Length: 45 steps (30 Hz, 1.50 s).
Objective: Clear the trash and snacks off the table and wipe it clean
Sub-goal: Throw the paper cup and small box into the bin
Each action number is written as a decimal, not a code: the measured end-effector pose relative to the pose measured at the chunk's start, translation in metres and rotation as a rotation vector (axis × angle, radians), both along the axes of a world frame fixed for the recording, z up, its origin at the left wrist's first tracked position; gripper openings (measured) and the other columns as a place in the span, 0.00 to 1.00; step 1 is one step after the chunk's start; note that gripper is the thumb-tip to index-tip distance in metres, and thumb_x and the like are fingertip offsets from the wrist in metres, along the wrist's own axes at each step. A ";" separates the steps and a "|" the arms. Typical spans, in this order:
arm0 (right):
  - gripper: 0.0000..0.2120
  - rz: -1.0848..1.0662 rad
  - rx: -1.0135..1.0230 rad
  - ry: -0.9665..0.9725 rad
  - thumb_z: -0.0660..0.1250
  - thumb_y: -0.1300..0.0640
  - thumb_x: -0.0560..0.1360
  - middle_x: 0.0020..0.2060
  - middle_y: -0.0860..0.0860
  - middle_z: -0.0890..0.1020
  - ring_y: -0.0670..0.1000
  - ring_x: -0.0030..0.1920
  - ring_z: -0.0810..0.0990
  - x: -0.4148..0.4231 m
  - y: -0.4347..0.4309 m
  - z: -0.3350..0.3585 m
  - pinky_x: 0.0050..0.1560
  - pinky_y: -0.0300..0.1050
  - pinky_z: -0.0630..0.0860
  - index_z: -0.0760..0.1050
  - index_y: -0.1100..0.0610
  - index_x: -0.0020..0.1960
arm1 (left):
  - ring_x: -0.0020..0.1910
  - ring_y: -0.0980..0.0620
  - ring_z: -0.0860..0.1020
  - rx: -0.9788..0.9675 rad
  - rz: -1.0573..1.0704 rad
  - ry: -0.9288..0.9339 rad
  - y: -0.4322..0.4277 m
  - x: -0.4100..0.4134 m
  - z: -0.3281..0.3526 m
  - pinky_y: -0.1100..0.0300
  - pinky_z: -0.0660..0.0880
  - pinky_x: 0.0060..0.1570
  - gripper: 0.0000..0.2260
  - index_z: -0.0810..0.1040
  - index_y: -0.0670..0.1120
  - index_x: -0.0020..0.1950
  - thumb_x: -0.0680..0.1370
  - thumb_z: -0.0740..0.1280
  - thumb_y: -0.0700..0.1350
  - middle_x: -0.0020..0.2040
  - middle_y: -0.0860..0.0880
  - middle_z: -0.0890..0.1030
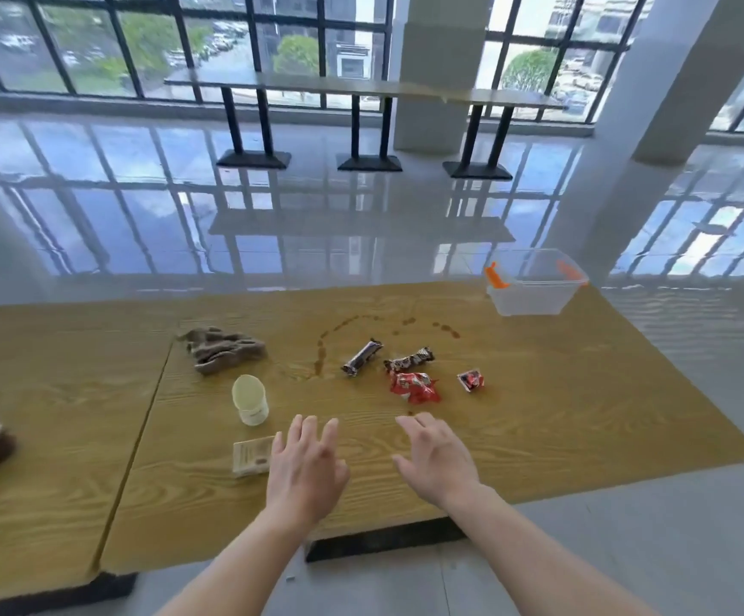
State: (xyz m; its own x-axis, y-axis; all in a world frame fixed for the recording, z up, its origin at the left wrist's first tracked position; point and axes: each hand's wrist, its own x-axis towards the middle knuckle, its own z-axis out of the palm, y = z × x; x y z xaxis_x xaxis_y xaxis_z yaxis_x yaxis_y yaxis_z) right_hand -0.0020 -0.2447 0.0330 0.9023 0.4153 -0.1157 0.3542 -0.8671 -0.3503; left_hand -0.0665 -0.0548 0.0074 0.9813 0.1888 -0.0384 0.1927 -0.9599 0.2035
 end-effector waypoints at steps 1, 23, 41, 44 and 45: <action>0.28 0.011 0.001 0.013 0.66 0.47 0.78 0.68 0.51 0.71 0.53 0.66 0.70 0.001 0.011 -0.003 0.64 0.48 0.71 0.63 0.52 0.75 | 0.76 0.43 0.59 0.006 0.014 0.014 0.012 -0.001 -0.003 0.43 0.60 0.72 0.28 0.61 0.50 0.76 0.76 0.59 0.53 0.75 0.44 0.66; 0.33 0.433 0.028 0.230 0.71 0.52 0.74 0.69 0.53 0.67 0.57 0.68 0.68 0.092 0.216 -0.043 0.67 0.51 0.69 0.60 0.52 0.75 | 0.76 0.47 0.61 -0.051 0.259 0.278 0.119 0.005 -0.070 0.50 0.64 0.69 0.27 0.65 0.49 0.73 0.74 0.65 0.49 0.72 0.48 0.67; 0.39 0.499 0.007 0.218 0.70 0.53 0.74 0.71 0.50 0.62 0.57 0.66 0.67 0.114 0.247 -0.065 0.66 0.50 0.70 0.54 0.54 0.78 | 0.49 0.52 0.71 -0.244 0.558 0.141 0.140 -0.009 -0.064 0.61 0.72 0.45 0.15 0.72 0.48 0.56 0.71 0.67 0.49 0.49 0.51 0.68; 0.38 0.450 0.030 0.193 0.70 0.53 0.74 0.70 0.51 0.63 0.57 0.67 0.68 0.114 0.232 -0.060 0.66 0.49 0.69 0.55 0.54 0.78 | 0.49 0.52 0.71 -0.246 0.534 0.123 0.141 -0.001 -0.057 0.61 0.73 0.44 0.15 0.72 0.48 0.57 0.71 0.67 0.49 0.50 0.51 0.68; 0.38 0.433 0.036 0.185 0.70 0.53 0.74 0.70 0.51 0.63 0.57 0.67 0.68 0.113 0.226 -0.057 0.66 0.49 0.69 0.55 0.54 0.78 | 0.49 0.52 0.71 -0.243 0.520 0.114 0.140 0.002 -0.055 0.60 0.74 0.45 0.15 0.72 0.48 0.57 0.71 0.67 0.49 0.50 0.51 0.68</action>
State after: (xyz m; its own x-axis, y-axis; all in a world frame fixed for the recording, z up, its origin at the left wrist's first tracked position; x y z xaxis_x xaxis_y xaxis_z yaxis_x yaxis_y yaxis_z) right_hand 0.1112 -0.0184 -0.0241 0.6105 0.7557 -0.2369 0.6094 -0.6393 -0.4689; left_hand -0.0648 0.0857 -0.0477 0.7489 0.6172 -0.2411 0.6599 -0.6617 0.3559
